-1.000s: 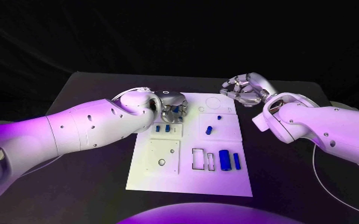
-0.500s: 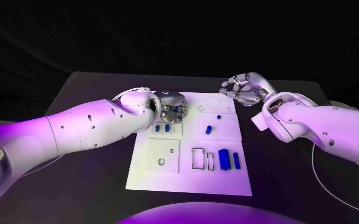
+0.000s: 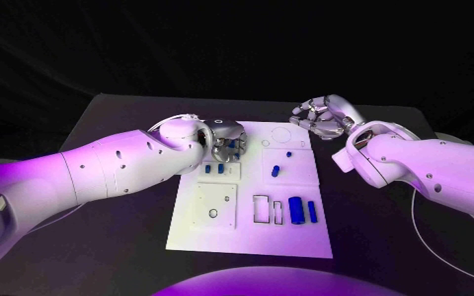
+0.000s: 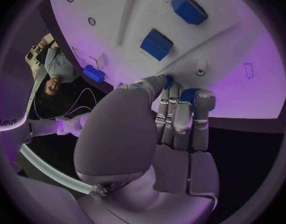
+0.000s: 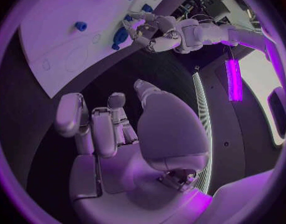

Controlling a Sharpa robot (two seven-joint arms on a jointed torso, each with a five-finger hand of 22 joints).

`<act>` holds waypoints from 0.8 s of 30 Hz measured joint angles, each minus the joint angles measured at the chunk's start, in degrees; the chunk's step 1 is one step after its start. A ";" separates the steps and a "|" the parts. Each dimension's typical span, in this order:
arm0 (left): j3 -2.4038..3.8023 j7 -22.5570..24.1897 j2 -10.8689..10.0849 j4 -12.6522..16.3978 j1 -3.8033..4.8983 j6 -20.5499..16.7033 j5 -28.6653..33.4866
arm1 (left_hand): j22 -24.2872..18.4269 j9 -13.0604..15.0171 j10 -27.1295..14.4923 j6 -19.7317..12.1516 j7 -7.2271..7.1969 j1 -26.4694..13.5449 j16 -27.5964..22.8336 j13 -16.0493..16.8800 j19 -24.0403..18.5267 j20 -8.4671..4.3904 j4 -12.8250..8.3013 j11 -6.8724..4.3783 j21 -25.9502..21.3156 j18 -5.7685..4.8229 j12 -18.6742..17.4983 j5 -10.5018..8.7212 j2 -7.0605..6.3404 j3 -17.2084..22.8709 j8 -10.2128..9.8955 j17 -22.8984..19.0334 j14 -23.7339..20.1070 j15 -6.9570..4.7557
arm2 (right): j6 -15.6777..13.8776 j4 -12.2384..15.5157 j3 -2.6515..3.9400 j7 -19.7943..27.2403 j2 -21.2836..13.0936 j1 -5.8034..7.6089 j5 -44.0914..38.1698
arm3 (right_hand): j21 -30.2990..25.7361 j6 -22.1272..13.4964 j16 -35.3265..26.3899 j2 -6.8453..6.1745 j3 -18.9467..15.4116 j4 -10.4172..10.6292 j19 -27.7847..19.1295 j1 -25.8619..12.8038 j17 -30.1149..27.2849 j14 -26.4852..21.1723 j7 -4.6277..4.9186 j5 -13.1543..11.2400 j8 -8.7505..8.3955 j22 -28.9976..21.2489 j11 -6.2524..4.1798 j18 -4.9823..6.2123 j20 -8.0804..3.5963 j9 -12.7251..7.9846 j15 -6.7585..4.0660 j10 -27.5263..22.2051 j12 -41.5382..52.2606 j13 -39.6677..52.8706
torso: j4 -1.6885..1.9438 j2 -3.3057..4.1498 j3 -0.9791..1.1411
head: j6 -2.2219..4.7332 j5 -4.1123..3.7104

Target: Assemble the parts on the task board

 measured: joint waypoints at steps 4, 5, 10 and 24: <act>-0.02 -0.02 -0.03 0.01 -0.01 -0.17 0.24 | 2.65 0.60 1.48 1.94 -0.44 0.19 0.44 0.12 1.99 -0.43 -1.76 -0.36 2.20 -0.90 0.37 -0.22 0.18 1.41 0.21 1.53 1.31 -0.70 | 0.00 0.01 0.00 0.01 0.00 0.00 0.00 | 0.00 0.00 0.00 0.00 0.00 0.00 0.00 0.00 0.00 0.00 0.00 0.00 0.00 0.00 0.00 0.00 0.00 0.00 0.00 0.00 0.00 0.00 | -0.01 -0.01 0.03 | -0.05 0.01; -0.05 -0.02 -0.04 0.01 -0.02 -0.29 0.34 | 3.09 0.68 1.53 2.05 -0.51 0.20 0.44 0.12 2.20 -0.59 -2.02 -0.31 2.55 -0.90 0.55 -0.23 0.19 1.67 0.21 1.70 1.35 -0.69 | -0.01 0.02 0.00 0.01 0.00 0.00 0.00 | 0.00 0.00 0.00 0.00 0.00 0.00 0.00 0.00 0.00 0.00 0.00 0.00 0.00 0.00 0.00 0.00 0.00 0.00 0.00 0.00 0.00 -0.02 | -0.01 -0.01 0.04 | -0.05 0.03; -0.15 0.09 -0.07 -0.02 -0.13 -1.03 0.79 | 4.29 0.97 1.74 2.96 -0.61 0.32 0.52 0.12 2.81 -0.78 -3.02 -0.10 3.44 -0.91 0.78 -0.43 0.35 2.36 0.21 2.31 1.87 -0.85 | -0.02 0.04 0.02 0.04 0.00 0.00 0.01 | 0.00 0.00 0.00 0.00 0.00 0.00 0.00 0.00 0.00 0.00 0.00 0.00 0.00 0.00 0.01 0.00 0.00 0.00 0.00 0.01 0.00 -0.05 | -0.01 -0.03 0.04 | 0.02 0.10; 0.11 1.23 -1.25 1.35 -0.28 -4.21 2.75 | 5.01 1.17 1.95 3.34 -0.61 -0.44 0.72 0.12 3.22 -0.78 -3.40 0.11 3.93 -0.90 0.76 -0.39 1.10 2.74 -0.03 2.51 2.33 -0.90 | -0.06 0.03 0.02 0.16 0.06 0.01 0.02 | -0.25 0.00 -0.32 0.00 -0.17 0.17 0.00 0.00 0.01 0.00 0.00 0.00 0.00 -0.09 0.05 0.00 0.00 0.06 0.00 0.05 0.00 -0.15 | 0.01 -0.07 0.04 | 0.42 0.31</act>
